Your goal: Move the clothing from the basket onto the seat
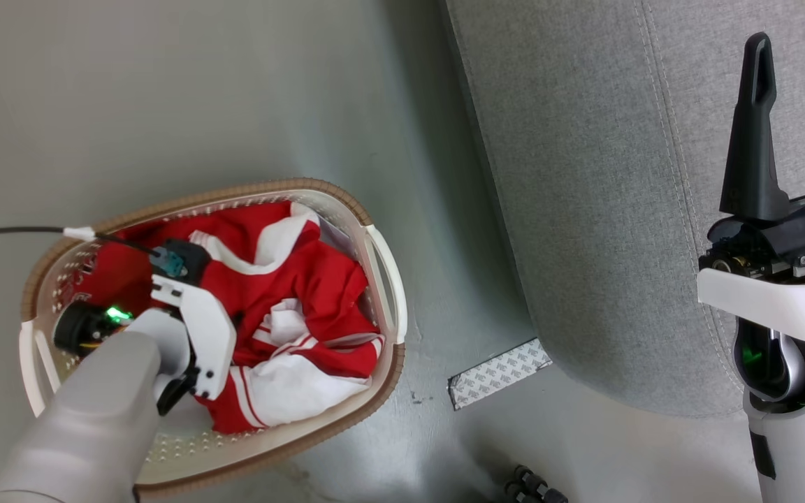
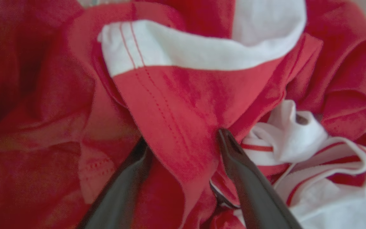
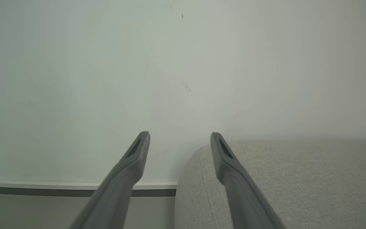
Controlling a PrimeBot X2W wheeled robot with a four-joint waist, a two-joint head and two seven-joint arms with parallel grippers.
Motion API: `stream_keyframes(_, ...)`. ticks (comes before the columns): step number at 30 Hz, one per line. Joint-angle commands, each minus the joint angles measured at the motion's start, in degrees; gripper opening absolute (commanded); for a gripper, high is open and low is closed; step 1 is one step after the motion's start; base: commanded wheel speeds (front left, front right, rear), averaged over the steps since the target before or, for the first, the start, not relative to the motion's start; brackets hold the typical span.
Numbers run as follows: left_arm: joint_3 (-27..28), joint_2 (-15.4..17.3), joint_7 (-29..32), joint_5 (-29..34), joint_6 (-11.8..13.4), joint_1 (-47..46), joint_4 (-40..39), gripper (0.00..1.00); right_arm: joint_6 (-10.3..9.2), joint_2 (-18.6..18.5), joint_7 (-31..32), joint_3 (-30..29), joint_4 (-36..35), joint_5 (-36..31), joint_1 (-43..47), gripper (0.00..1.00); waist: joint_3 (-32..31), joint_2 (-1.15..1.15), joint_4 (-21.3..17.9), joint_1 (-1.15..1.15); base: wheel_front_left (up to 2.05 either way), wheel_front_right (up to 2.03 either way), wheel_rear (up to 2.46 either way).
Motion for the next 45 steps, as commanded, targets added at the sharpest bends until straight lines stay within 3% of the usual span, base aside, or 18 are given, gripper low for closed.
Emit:
stream_keyframes(1,-1.0,0.7,1.4,-0.4,0.1,-0.8,1.1,1.00,-0.12,0.0,0.0,0.0,0.0,0.3,-0.9,1.00,0.2,0.00,0.0,-0.01,0.00,0.00,0.00)
stream_keyframes(7,-4.0,0.4,3.1,-1.9,0.1,-1.6,1.7,0.98,-0.12,0.0,0.0,0.4,-0.3,-0.1,-1.0,1.00,0.8,0.00,0.2,-0.01,0.00,0.00,0.00)
stream_keyframes(9,-4.7,0.7,2.1,-2.3,0.1,-2.0,1.2,0.07,-0.12,0.0,0.0,0.4,-0.2,-0.1,-1.0,1.00,0.9,0.00,0.2,-0.01,0.00,0.00,0.00)
stream_keyframes(10,-5.1,0.9,1.8,-2.7,0.1,-2.0,1.2,0.00,-0.12,0.0,0.0,0.4,-0.1,-0.1,-1.1,1.00,0.9,0.00,0.2,-0.01,0.00,0.00,0.00)
stream_keyframes(14,-6.4,1.4,-0.3,-4.6,0.1,-2.0,0.2,0.00,-0.12,0.0,0.0,0.4,0.5,0.1,-1.4,1.00,0.1,0.00,0.3,-0.01,0.00,0.00,0.00)
stream_keyframes(21,-8.3,-0.6,-4.0,-9.0,0.1,-0.2,-1.9,0.00,-0.12,0.0,0.0,-0.2,1.7,-1.7,-0.4,1.00,-5.3,0.00,2.7,-0.01,0.00,0.00,0.00)
stream_keyframes(32,-13.2,-3.7,-12.8,-15.6,0.1,5.4,-8.3,0.00,-0.12,0.0,0.0,-0.9,6.0,-7.6,4.1,1.00,-21.9,0.00,9.5,-0.01,0.00,0.00,0.00)
stream_keyframes(45,-15.5,-4.5,-20.9,-20.3,0.1,10.4,-16.2,0.00,-0.12,-1.9,0.0,-0.9,10.5,-9.5,11.2,1.00,-38.3,0.00,16.7,-0.01,0.00,0.00,0.00)
